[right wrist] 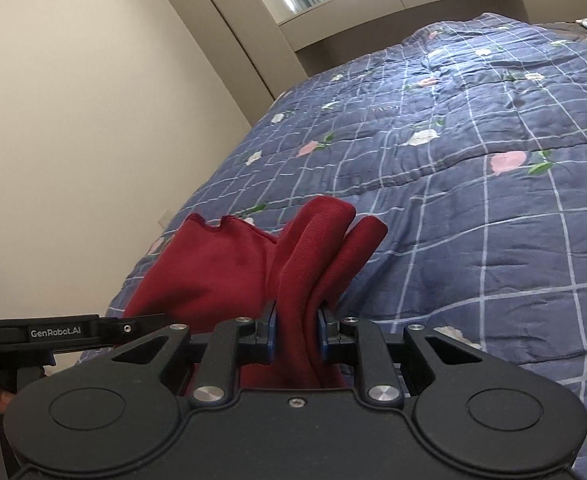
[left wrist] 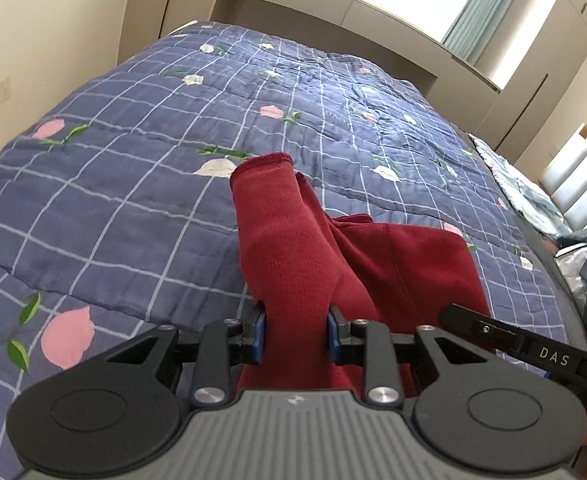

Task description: Fold small clothes

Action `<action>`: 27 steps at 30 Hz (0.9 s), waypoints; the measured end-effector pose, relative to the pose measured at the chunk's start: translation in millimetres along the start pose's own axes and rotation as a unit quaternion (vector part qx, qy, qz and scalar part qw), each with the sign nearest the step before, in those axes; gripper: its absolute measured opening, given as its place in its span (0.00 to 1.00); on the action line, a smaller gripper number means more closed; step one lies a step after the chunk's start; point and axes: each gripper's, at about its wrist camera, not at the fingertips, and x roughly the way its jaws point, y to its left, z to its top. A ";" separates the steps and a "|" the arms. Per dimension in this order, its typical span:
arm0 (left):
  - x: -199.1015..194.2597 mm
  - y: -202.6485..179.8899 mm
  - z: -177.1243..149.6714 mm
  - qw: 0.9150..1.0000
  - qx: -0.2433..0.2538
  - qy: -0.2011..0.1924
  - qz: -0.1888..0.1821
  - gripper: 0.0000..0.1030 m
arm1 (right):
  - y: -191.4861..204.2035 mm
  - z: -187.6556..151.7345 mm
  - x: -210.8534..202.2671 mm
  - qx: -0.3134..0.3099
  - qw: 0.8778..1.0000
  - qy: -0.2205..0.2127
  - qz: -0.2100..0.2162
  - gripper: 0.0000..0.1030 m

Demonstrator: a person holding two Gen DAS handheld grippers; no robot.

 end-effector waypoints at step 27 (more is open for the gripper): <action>-94.3 -42.9 -37.1 0.995 0.028 -0.087 0.046 1.00 | 36.1 -25.8 -113.8 -0.088 0.988 -0.108 -0.064 0.99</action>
